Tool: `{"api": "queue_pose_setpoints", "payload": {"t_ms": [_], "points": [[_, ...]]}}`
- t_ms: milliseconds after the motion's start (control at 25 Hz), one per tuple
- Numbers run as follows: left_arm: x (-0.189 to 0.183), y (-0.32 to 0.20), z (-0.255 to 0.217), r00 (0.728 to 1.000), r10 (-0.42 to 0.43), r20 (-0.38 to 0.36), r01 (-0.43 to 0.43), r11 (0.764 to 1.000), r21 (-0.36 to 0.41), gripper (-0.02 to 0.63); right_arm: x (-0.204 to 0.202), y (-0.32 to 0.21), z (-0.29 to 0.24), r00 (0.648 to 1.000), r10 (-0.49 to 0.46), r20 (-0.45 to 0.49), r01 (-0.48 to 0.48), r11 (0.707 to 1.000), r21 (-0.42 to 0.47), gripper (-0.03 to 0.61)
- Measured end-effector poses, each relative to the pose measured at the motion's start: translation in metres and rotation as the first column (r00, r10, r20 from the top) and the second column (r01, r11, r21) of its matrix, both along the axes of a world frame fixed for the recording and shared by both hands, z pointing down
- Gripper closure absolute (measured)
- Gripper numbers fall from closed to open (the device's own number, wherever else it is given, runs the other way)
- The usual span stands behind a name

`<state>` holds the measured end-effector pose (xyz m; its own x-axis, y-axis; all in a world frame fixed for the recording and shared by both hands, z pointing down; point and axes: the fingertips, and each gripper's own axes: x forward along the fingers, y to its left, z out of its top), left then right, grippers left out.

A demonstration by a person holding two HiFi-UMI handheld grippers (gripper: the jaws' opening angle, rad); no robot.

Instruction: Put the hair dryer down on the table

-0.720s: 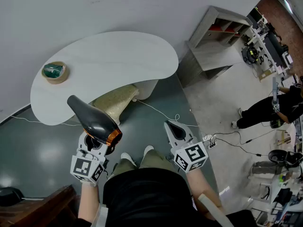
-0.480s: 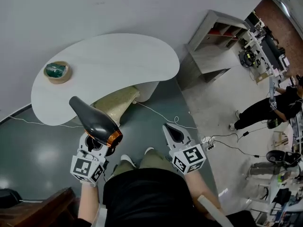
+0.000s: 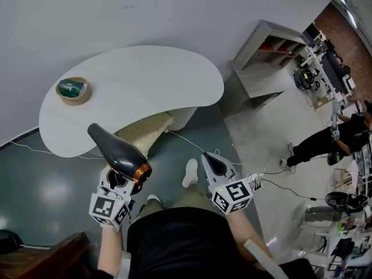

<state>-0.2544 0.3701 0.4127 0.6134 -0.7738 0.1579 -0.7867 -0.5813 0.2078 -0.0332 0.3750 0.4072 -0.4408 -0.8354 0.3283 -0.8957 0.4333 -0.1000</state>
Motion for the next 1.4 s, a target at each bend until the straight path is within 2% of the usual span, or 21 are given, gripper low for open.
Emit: {"api": "queue_pose_setpoints", "payload": {"t_ms": [240,400,720,1000,1200,1400], "points": [[0.011,-0.033,0.012,0.998,-0.067,0.002,0.067,0.998,-0.007,0.374,0.017,-0.046,0.013,0.998,-0.058,-0.012,0.058,0.998,0.005,0.563],[0.033,-0.069,0.012,0.995,-0.094,0.040,0.093,0.996,0.012,0.374,0.038,-0.093,0.018,0.992,-0.115,-0.042,0.116,0.993,0.020,0.562],[0.087,-0.139,-0.002,0.978,-0.203,0.046,0.204,0.979,-0.009,0.374,0.093,-0.182,0.018,0.977,-0.212,0.021,0.212,0.977,0.003,0.561],[0.138,-0.184,-0.009,0.958,-0.278,0.073,0.280,0.960,-0.011,0.374,0.139,-0.239,0.014,0.958,-0.281,0.054,0.281,0.960,0.016,0.561],[0.177,-0.208,-0.010,0.951,-0.292,0.097,0.293,0.956,0.005,0.374,0.171,-0.268,0.014,0.950,-0.302,0.082,0.301,0.953,0.026,0.561],[0.205,-0.224,-0.013,0.954,-0.268,0.133,0.271,0.963,0.000,0.374,0.194,-0.284,0.016,0.954,-0.270,0.130,0.270,0.963,0.019,0.561]]}}
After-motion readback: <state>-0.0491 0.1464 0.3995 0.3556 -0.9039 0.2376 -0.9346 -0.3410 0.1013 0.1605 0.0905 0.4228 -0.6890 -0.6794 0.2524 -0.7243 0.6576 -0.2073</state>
